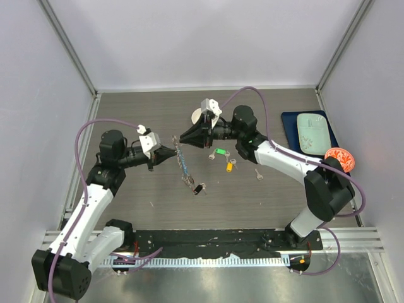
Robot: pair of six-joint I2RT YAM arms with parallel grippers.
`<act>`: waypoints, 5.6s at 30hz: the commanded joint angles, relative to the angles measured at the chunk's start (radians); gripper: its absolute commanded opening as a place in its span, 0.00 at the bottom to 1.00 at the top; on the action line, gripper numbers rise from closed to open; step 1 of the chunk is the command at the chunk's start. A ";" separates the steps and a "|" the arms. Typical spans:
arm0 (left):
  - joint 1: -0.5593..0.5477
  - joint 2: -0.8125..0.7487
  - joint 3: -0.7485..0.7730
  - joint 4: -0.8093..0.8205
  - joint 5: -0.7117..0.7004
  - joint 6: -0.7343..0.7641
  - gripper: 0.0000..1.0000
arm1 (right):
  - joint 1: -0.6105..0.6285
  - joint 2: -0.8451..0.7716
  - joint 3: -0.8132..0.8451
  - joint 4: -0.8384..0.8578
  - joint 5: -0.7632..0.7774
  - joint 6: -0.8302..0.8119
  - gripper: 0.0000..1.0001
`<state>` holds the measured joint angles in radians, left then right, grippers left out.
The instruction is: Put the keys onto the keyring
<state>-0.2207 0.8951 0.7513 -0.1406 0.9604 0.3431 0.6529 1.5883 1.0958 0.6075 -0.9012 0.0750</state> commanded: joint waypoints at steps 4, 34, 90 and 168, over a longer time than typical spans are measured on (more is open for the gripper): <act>-0.006 -0.030 -0.036 0.188 -0.005 -0.107 0.00 | 0.024 0.019 0.047 0.095 -0.149 0.043 0.22; -0.005 -0.108 -0.224 0.701 -0.068 -0.481 0.00 | 0.036 0.095 0.062 0.066 -0.254 0.036 0.01; -0.005 -0.114 -0.182 0.523 0.003 -0.375 0.00 | -0.025 0.010 0.110 -0.221 -0.262 -0.164 0.31; -0.005 -0.093 -0.207 0.668 0.028 -0.480 0.00 | 0.022 0.122 0.085 0.192 -0.380 0.190 0.08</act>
<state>-0.2218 0.8108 0.5194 0.4572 0.9760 -0.1284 0.6651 1.7065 1.1851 0.5861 -1.2469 0.1368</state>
